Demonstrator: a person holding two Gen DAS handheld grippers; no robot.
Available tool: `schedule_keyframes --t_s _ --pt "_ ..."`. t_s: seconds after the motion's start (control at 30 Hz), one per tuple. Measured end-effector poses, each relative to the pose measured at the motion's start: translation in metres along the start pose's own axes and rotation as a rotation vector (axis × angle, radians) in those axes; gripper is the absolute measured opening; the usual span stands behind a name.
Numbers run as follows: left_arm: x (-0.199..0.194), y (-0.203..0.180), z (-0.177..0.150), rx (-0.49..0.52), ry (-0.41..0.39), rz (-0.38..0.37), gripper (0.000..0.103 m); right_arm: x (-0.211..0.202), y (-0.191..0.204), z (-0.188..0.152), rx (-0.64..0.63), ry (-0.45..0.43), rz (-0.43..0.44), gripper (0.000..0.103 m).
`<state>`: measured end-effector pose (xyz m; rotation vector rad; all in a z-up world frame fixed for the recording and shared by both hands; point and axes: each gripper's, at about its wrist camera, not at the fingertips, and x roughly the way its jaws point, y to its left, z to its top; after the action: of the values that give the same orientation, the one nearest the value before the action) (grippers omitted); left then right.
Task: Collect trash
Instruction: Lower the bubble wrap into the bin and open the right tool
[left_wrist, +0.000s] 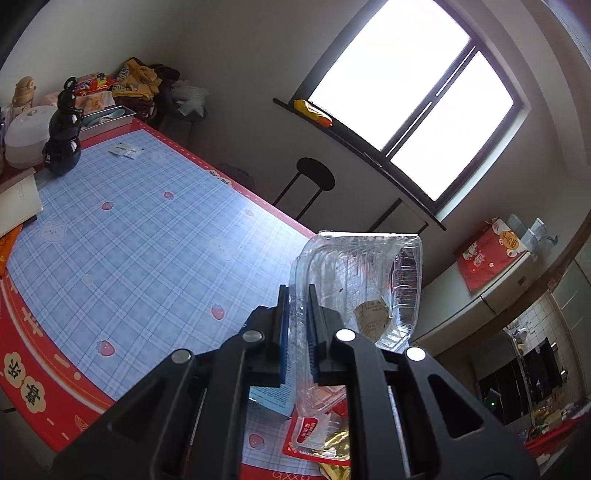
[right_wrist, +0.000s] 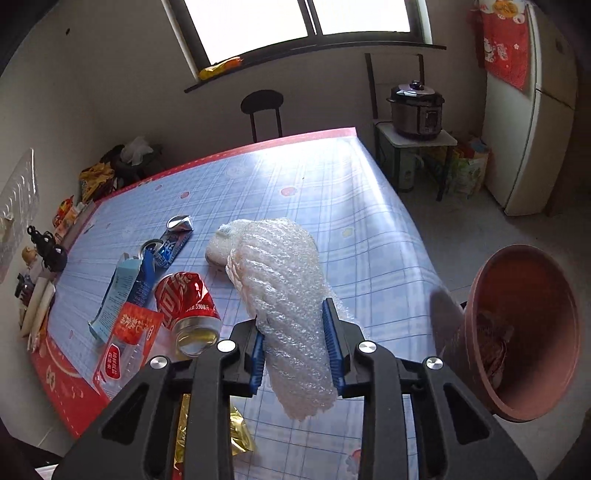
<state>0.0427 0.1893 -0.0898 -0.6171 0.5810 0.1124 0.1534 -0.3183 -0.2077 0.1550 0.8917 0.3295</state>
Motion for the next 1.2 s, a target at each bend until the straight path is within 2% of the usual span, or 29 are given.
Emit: schedule_keyframes --t_s 0.13,0.4,0.57,0.8,1.0,1.1,1.17,1.2 --pt "0.019 -0.045 -0.006 0.053 0.027 -0.06 0.012 -0.049 -0.044 0.014 0.062 -0.103 -0.06 0.029" --pt "0.057 -0.122 -0.033 0.132 0.103 -0.159 0.012 -0.148 -0.135 0.031 0.144 -0.286 -0.248 0.029" --pt "0.069 -0.162 -0.047 0.181 0.131 -0.197 0.012 -0.185 -0.178 0.028 0.187 -0.354 -0.32 0.029" --pt "0.071 -0.2 -0.066 0.229 0.142 -0.215 0.012 -0.187 -0.227 0.026 0.233 -0.347 -0.342 0.029" --pt "0.062 -0.201 -0.079 0.231 0.143 -0.175 0.012 -0.169 -0.247 0.032 0.269 -0.34 -0.312 0.032" --pt "0.056 -0.198 -0.082 0.225 0.137 -0.155 0.012 -0.156 -0.249 0.04 0.268 -0.332 -0.29 0.037" --pt "0.051 -0.197 -0.083 0.225 0.132 -0.147 0.012 -0.152 -0.249 0.047 0.279 -0.319 -0.275 0.052" --pt "0.048 -0.198 -0.083 0.226 0.129 -0.143 0.012 -0.156 -0.247 0.05 0.284 -0.335 -0.274 0.065"
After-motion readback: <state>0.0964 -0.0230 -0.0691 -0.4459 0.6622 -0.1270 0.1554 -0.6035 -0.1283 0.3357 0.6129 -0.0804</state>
